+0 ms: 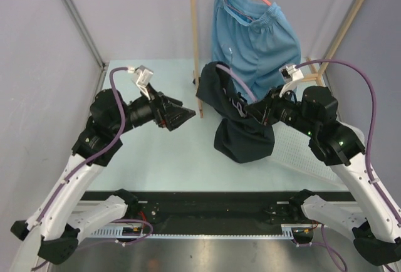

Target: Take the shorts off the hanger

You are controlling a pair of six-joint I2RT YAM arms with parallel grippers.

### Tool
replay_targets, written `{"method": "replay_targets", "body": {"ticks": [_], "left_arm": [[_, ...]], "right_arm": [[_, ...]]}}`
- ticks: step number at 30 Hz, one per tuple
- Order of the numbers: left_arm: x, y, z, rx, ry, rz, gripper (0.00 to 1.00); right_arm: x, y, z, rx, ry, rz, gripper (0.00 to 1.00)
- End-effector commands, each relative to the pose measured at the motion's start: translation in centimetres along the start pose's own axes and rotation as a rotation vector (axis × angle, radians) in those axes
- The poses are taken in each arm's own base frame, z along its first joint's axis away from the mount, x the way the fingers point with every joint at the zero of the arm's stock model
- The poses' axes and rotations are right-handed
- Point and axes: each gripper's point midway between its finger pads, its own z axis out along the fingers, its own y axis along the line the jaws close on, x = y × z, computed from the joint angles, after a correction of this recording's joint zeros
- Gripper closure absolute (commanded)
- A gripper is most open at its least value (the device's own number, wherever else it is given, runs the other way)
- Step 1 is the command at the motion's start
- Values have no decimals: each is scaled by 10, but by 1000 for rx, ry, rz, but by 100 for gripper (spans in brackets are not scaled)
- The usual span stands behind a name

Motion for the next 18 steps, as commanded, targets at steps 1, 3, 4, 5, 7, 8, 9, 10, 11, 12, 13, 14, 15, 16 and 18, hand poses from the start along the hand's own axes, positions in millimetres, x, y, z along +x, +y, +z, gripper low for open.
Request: {"method": "replay_targets", "body": {"ticks": [1,3,4,5,7,8,9,10,11,12,13,14,15,16,18], "left_arm": [[-36,-25,20,68,-43,100,13],[-36,-21,36,47,-22,110,14],[-38,-16,40,19,-30,120,14],[-37,-14,44,1,-21,126,15],[-40,-7,52,-51,-26,157,16],[-40,-4,54,-69,-27,162,17],[-40,-4,55,-80,-26,169,18],[-41,0,55,-107,-36,170,19],[-40,0,54,-112,-33,173,20],[-40,2,54,-121,-33,180,20],[-41,5,53,-144,-41,183,21],[-41,7,52,-158,-43,190,23],[-40,9,50,-173,-39,193,24],[-41,12,49,-192,-42,197,25],[-44,18,44,-230,-57,205,27]], "right_arm": [[16,41,-11,-236,70,-25,100],[25,49,-10,-291,75,-25,100],[28,53,-10,-307,72,-19,100],[27,60,-10,-340,50,-28,100],[38,62,-6,-362,52,-19,100],[36,66,-5,-379,32,-21,100],[39,66,-1,-380,38,-16,100],[37,68,0,-394,27,-18,100],[37,71,0,-410,34,-8,100],[38,74,1,-422,38,-4,100],[35,77,1,-436,29,0,100],[34,79,1,-448,26,1,100],[33,80,1,-450,22,3,100],[30,81,0,-455,8,2,100],[27,83,0,-463,-2,9,100]]}}
